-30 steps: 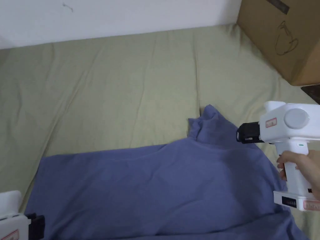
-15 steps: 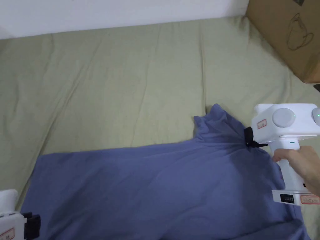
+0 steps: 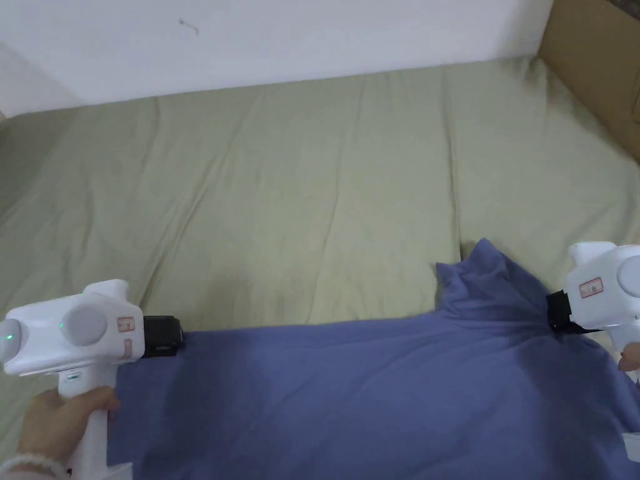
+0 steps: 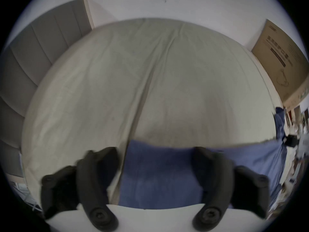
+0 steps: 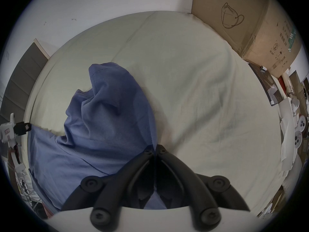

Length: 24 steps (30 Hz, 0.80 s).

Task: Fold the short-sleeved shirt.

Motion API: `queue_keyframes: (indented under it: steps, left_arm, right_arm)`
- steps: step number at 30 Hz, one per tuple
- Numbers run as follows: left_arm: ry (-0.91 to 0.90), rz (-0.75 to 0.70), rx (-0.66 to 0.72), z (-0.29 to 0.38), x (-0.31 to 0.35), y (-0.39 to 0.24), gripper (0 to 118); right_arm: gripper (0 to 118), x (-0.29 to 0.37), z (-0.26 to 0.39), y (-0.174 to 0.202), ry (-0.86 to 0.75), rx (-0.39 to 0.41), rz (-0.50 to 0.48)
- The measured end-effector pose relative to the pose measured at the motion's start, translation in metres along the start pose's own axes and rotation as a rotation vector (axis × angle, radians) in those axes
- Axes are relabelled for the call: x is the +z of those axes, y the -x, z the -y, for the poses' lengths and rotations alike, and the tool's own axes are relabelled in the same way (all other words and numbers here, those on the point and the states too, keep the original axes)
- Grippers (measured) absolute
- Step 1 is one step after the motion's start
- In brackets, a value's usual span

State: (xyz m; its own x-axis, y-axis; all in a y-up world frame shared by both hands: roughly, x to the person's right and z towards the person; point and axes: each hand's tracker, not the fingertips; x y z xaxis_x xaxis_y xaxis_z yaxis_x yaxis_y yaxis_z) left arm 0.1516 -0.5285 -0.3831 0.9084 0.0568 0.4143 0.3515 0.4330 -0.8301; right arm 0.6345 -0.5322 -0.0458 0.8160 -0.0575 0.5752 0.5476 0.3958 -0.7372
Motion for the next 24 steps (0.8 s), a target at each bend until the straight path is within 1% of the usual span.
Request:
queue_keyframes:
  steps: [1,2,3,4,5,6,7,8,11,14,16,20,24]
  left_arm:
    - [0.027,-0.002,0.02,-0.001,-0.007,-0.001,80]
    - [0.022,-0.039,0.0,0.0,-0.012,-0.001,80]
    - [0.012,-0.025,-0.009,0.002,-0.005,-0.003,79]
    - [-0.007,-0.032,-0.042,0.004,0.005,-0.006,75]
    - [-0.036,-0.079,-0.105,0.006,0.013,-0.01,55]
    - [-0.035,-0.039,-0.128,0.007,0.019,-0.007,25]
    - [-0.019,0.016,-0.1,0.006,0.023,-0.006,3]
    - [-0.019,0.016,-0.078,0.006,0.031,-0.006,3]
    - [-0.09,0.022,-0.13,0.014,0.067,-0.009,3]
    - [-0.138,0.033,-0.149,0.026,0.11,-0.004,3]
    - [-0.171,0.036,-0.146,0.044,0.139,0.003,3]
    - [-0.19,0.048,-0.136,0.09,0.188,0.021,3]
    - [-0.182,0.067,-0.103,0.151,0.215,0.038,3]
  right_arm:
    - [0,0.0,0.0,0.0,0.0,0.001,0.001]
    - [0,0.0,0.0,0.001,0.0,0.002,0.001]
    - [0,0.002,0.0,0.001,-0.001,0.004,0.0]
    - [0,0.003,0.0,0.002,-0.002,0.006,0.0]
    - [0,0.006,0.001,0.001,-0.003,0.007,-0.001]
    - [0,0.008,0.001,0.001,-0.005,0.003,-0.008]
    - [0,0.012,0.002,0.0,-0.008,-0.003,-0.02]
    - [0,0.019,0.004,0.0,-0.017,-0.008,-0.031]
    - [0,0.048,0.012,-0.002,-0.069,-0.009,-0.073]
    - [0,0.084,0.027,-0.006,-0.106,0.006,-0.077]
    - [0,0.108,0.043,-0.009,-0.126,0.001,-0.089]
    - [0,0.154,0.093,-0.014,-0.147,0.01,-0.112]
    - [0,0.182,0.161,-0.014,-0.117,0.021,-0.126]
